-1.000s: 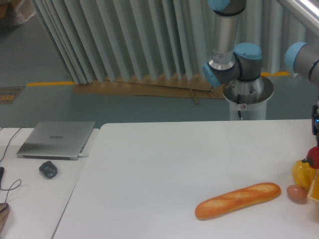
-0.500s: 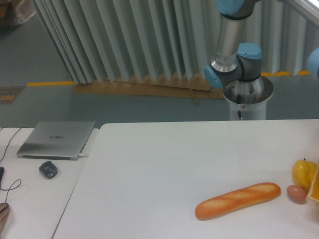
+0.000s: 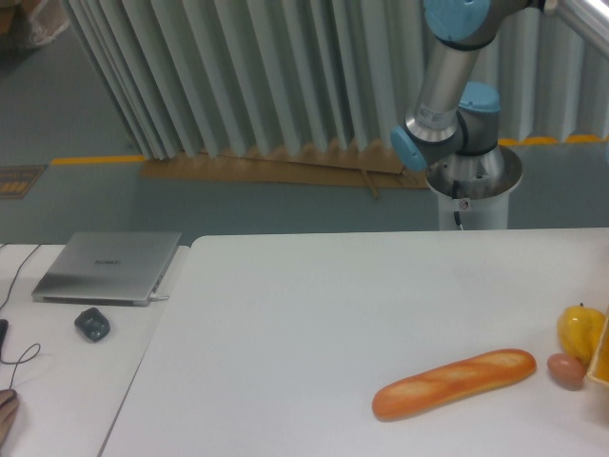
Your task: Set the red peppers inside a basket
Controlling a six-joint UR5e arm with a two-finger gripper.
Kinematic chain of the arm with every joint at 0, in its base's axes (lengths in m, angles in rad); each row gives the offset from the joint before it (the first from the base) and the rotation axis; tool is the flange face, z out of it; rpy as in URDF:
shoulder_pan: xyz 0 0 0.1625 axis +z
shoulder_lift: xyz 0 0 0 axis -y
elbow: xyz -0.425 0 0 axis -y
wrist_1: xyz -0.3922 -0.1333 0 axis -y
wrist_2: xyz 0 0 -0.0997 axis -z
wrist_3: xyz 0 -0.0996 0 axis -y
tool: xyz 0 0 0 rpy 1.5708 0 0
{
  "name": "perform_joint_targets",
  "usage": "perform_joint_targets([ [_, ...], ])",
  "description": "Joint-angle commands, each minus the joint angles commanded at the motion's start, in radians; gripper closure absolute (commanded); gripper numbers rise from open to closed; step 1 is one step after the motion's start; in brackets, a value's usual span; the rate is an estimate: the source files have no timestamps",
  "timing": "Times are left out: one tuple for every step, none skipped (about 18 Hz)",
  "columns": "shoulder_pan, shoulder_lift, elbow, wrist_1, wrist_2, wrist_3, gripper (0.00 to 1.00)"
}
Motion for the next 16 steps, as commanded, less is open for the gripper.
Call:
perform_joint_targets([
  [-0.003, 0.000, 0.000, 0.000, 0.000, -0.006, 0.10],
  [-0.005, 0.000, 0.000, 0.000, 0.000, -0.011, 0.00],
  [-0.005, 0.002, 0.000, 0.000, 0.000, -0.011, 0.00],
  [-0.005, 0.005, 0.000, 0.000, -0.002, -0.009, 0.00],
  [-0.005, 0.009, 0.000, 0.000, -0.003, -0.008, 0.00],
  [-0.005, 0.012, 0.000, 0.000, -0.003, -0.008, 0.00],
  [-0.006, 0.015, 0.000, 0.000, -0.005, -0.009, 0.00],
  [-0.009, 0.024, 0.000, -0.002, -0.006, -0.012, 0.00],
  [-0.015, 0.032, 0.000, -0.002, -0.011, -0.017, 0.00],
  [-0.020, 0.040, 0.000, -0.002, -0.018, -0.023, 0.00],
  [-0.021, 0.054, 0.000, -0.005, -0.028, -0.035, 0.00],
  [-0.025, 0.067, 0.000, -0.012, -0.038, -0.044, 0.00],
  [-0.040, 0.084, 0.000, -0.020, -0.043, -0.054, 0.00],
  [-0.057, 0.098, 0.000, -0.043, -0.040, -0.067, 0.00],
  [-0.067, 0.103, 0.000, -0.058, -0.038, -0.090, 0.00],
  [-0.081, 0.110, 0.002, -0.066, -0.037, -0.121, 0.00],
])
